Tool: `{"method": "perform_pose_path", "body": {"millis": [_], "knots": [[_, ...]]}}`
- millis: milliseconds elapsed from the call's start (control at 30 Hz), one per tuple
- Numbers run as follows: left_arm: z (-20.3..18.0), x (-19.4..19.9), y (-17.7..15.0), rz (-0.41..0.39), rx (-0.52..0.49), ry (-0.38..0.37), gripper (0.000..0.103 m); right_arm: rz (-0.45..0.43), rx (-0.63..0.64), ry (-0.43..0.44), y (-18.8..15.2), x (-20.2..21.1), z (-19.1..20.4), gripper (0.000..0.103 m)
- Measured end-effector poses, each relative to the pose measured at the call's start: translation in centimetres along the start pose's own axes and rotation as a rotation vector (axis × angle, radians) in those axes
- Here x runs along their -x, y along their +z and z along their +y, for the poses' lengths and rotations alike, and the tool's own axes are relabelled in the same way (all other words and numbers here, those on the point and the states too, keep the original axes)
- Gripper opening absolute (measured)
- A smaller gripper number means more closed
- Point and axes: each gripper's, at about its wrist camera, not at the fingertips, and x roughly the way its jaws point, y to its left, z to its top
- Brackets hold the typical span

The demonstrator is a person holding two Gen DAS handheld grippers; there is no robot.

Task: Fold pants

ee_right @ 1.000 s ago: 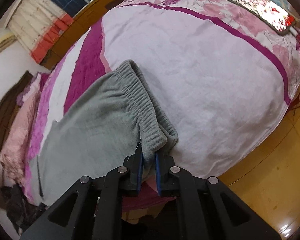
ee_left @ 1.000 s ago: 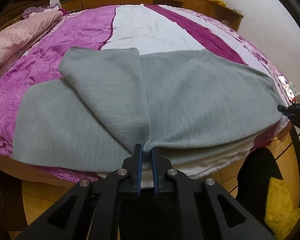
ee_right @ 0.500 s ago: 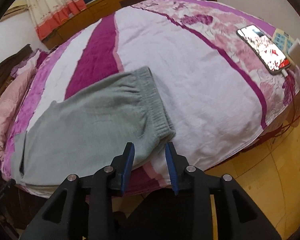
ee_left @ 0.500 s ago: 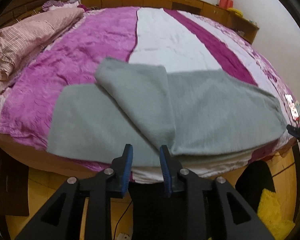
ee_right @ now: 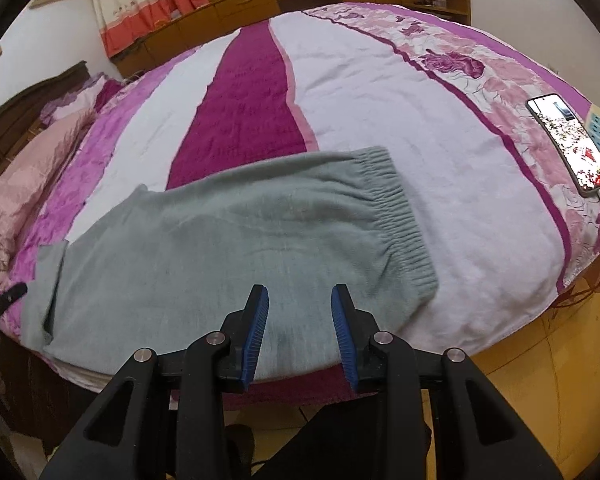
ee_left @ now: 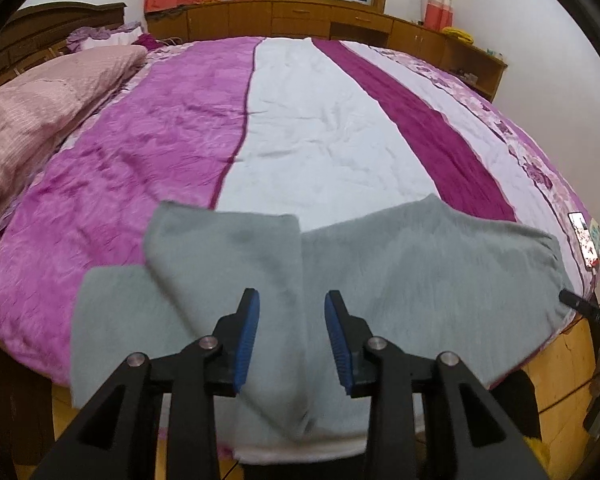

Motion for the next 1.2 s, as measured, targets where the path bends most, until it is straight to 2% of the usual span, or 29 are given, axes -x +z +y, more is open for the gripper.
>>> {"method": "perform_pose_path", "body": {"millis": [300,467,600,633,667,700,767,833,1000,1200], "knots": [[-1.1,-6.1,1.5,0.056,-0.011,0.056,0.035,0.076,-0.045,-0.007,-1.0,-3.8,-1.2,0.026],[-1.0,-8.3,0.9,0.079,0.008,0.086,0.035,0.037,-0.062,0.042,-1.7,-4.2,-1.8,0.031],[-1.4,-8.7,0.6,0.045,-0.016,0.113,0.035,0.018,-0.040,0.051,-2.1,-4.2,-1.7,0.034],[-1.5,-8.7,0.5,0.030,-0.024,0.119,0.031,0.016,-0.040,0.053,-2.1,-4.2,-1.7,0.034],[-1.5,-8.6,0.4,0.021,-0.026,0.121,0.016,0.014,-0.043,0.057,-2.1,-4.2,-1.7,0.034],[-1.3,-8.5,0.4,0.011,-0.028,0.122,0.008,0.014,-0.048,0.061,-2.0,-4.3,-1.8,0.034],[-0.7,-8.2,0.3,0.002,-0.005,0.095,0.003,0.013,-0.055,0.071,-2.1,-4.2,-1.9,0.034],[0.2,-7.2,0.3,-0.021,0.039,0.063,0.003,0.012,-0.055,0.076,-2.1,-4.2,-1.9,0.034],[2.9,-2.8,-0.1,-0.116,0.125,0.048,0.003,0.011,-0.049,0.071,-2.2,-4.2,-2.0,0.034],[6.8,1.7,-1.8,-0.195,0.208,0.105,0.003,0.003,-0.034,0.058,-2.2,-4.2,-1.7,0.034]]}}
